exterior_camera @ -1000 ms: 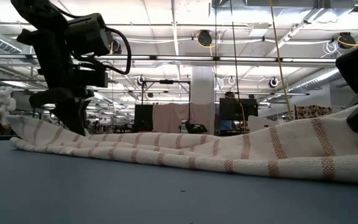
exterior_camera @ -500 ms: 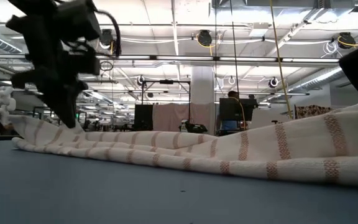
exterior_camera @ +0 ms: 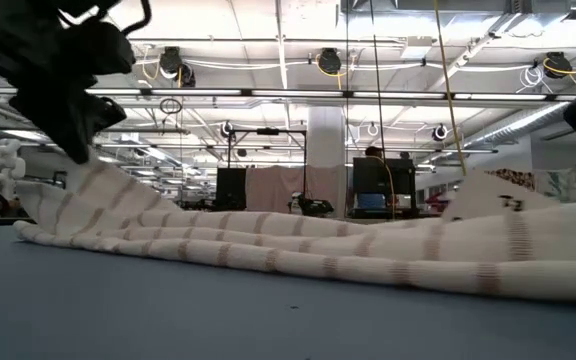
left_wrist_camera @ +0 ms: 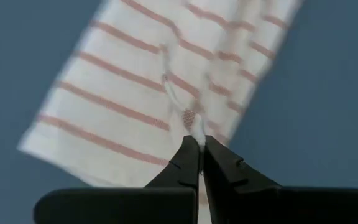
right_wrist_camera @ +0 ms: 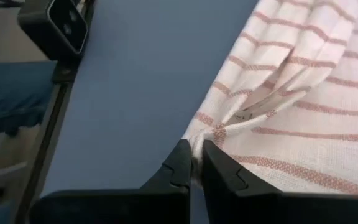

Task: Roll towel
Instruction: Fold the white towel

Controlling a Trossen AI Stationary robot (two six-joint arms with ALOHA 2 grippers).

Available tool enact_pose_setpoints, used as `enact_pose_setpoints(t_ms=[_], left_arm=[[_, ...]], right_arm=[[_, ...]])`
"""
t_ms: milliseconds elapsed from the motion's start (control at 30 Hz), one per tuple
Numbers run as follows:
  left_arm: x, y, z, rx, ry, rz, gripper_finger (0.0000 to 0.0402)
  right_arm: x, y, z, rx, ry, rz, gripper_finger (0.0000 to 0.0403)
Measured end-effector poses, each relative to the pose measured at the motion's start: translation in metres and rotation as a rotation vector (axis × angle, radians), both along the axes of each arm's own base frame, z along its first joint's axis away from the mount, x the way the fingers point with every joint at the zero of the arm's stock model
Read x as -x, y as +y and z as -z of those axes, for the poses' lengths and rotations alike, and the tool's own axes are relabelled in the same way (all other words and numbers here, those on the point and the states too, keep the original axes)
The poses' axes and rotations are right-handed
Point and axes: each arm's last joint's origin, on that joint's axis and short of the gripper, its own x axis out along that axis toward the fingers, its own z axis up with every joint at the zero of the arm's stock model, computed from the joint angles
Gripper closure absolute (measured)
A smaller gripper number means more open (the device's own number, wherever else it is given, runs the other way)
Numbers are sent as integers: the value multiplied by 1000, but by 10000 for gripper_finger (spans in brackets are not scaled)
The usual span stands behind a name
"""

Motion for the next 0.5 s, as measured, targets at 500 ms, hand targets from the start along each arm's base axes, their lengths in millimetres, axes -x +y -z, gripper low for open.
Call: enact_pose_setpoints(t_ms=[500], left_arm=[[20,-17,8,44,199,-17,389]], right_arm=[[4,3,-17,-82,-38,-5,394]])
